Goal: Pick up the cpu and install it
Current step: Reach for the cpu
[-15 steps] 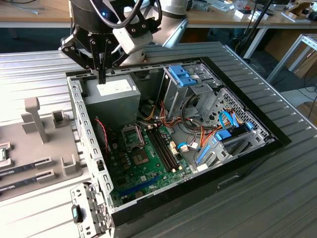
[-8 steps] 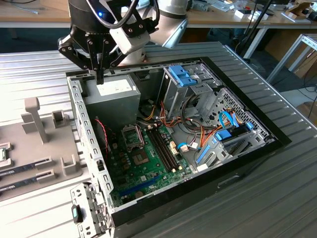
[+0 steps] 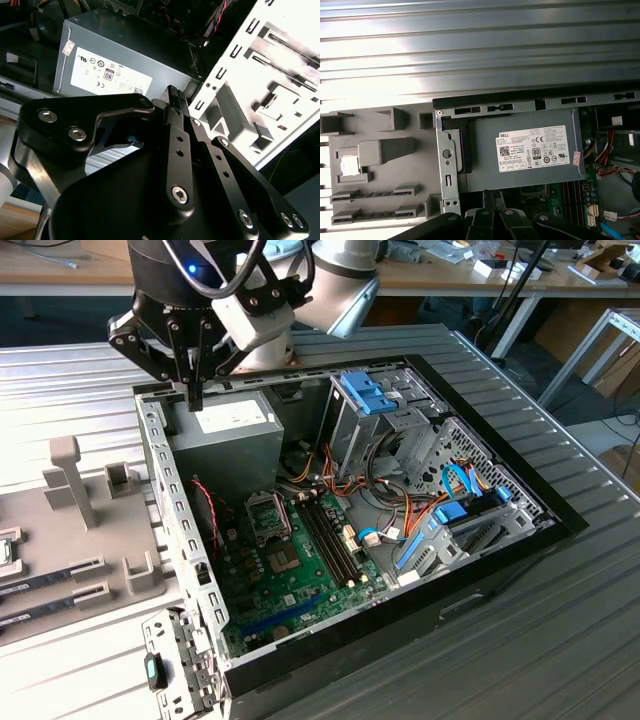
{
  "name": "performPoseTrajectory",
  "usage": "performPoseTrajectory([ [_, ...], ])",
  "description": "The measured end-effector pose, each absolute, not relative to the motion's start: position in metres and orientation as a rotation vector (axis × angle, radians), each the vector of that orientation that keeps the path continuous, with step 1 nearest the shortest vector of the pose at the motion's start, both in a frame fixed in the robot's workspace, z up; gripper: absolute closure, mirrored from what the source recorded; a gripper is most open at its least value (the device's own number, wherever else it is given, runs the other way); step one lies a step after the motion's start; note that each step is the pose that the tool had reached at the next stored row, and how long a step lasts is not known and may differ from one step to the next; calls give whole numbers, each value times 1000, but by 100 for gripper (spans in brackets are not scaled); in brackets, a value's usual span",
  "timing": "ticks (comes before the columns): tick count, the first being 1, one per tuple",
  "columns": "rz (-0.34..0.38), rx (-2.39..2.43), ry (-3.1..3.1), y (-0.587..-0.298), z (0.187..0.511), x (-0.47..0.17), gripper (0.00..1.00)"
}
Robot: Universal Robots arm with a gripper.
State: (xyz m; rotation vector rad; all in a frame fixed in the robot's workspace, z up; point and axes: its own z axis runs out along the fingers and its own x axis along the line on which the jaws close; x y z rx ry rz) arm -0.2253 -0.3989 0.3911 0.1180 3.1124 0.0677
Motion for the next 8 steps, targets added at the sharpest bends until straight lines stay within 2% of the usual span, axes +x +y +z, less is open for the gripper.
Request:
performPoseTrajectory([
  [8, 68, 118, 3112, -399, 391, -230, 89],
])
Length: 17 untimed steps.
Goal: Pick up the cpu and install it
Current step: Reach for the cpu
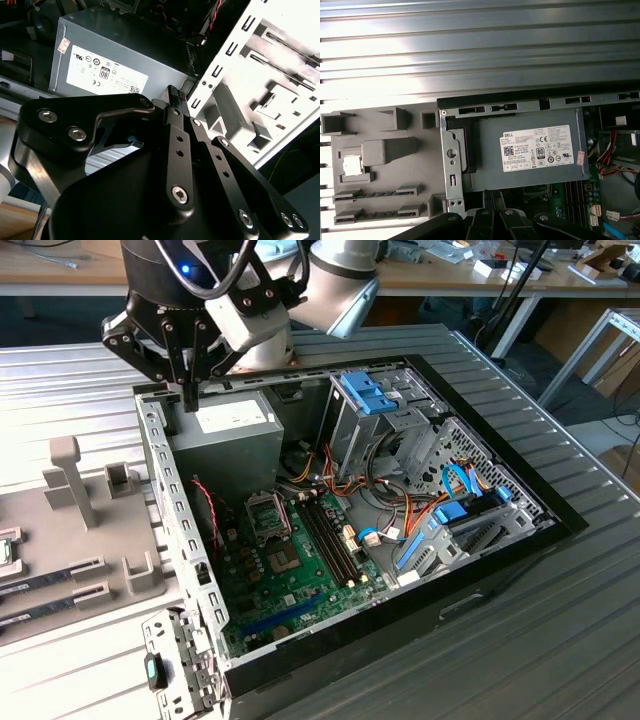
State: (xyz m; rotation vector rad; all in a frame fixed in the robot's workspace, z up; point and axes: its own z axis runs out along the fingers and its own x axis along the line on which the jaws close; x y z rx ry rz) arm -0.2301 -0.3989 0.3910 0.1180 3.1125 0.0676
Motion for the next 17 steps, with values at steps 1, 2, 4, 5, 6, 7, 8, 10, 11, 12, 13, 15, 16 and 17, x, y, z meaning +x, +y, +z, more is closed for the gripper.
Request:
performPoseTrajectory([
  [1, 68, 118, 3112, -399, 391, -231, 89],
  [2, 68, 118, 3112, -399, 391, -232, 89],
  [4, 68, 118, 3113, -399, 391, -233, 89],
  [5, 68, 118, 3113, -399, 391, -233, 89],
  [6, 68, 118, 3112, -399, 391, -234, 89],
  [7, 68, 118, 3112, -399, 391, -234, 89],
  [8, 68, 118, 3112, -399, 391, -235, 89],
  [10, 68, 118, 3113, -399, 391, -236, 89],
  [11, 68, 118, 3112, -399, 391, -237, 89],
  [12, 68, 118, 3112, -399, 391, -237, 89],
  [13, 68, 118, 3112, -399, 391, -238, 89],
  [15, 68, 118, 3112, -399, 391, -239, 89],
  [16, 68, 118, 3112, -399, 391, -240, 89],
  [17, 68, 118, 3112, -399, 391, -240, 89],
])
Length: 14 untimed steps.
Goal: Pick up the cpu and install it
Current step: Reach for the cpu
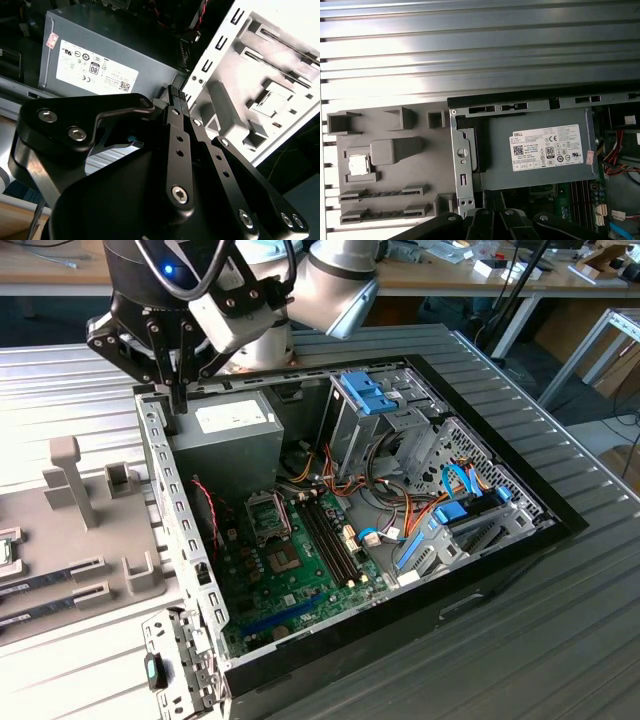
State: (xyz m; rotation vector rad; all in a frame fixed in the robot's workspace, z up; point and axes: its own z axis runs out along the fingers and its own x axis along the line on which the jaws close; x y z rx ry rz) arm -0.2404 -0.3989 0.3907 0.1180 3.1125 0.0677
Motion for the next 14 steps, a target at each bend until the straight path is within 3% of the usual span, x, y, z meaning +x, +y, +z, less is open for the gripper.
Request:
performPoseTrajectory([
  [14, 68, 118, 3112, -399, 390, -248, 89],
])
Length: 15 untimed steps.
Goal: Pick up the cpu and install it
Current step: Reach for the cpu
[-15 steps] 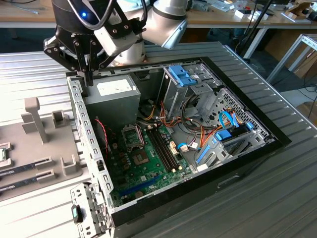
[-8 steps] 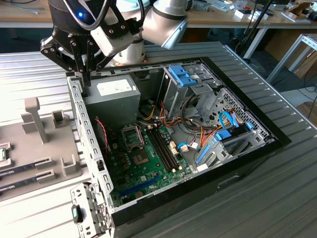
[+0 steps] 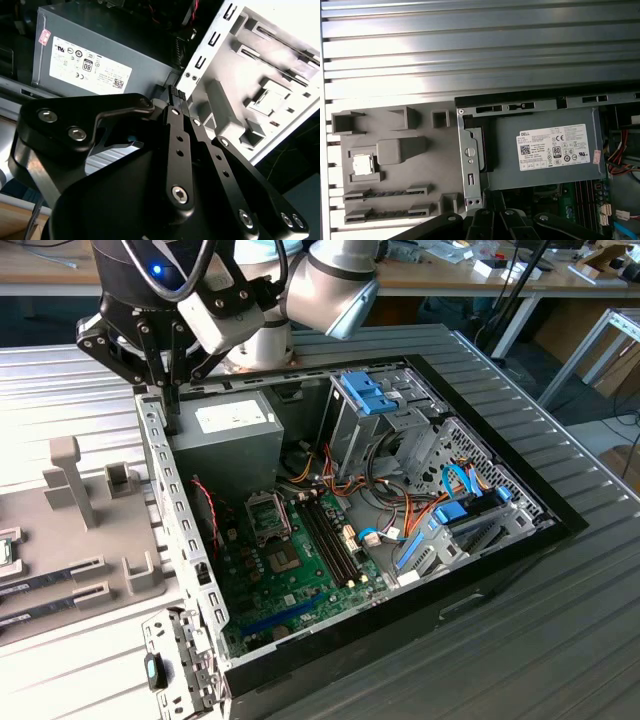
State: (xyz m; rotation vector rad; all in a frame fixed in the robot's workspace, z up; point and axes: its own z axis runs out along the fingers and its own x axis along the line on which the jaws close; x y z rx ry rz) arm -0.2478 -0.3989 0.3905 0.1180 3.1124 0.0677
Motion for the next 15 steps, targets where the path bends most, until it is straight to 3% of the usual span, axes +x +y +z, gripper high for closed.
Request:
performPoseTrajectory([
  [15, 68, 118, 3113, -399, 390, -257, 89],
])
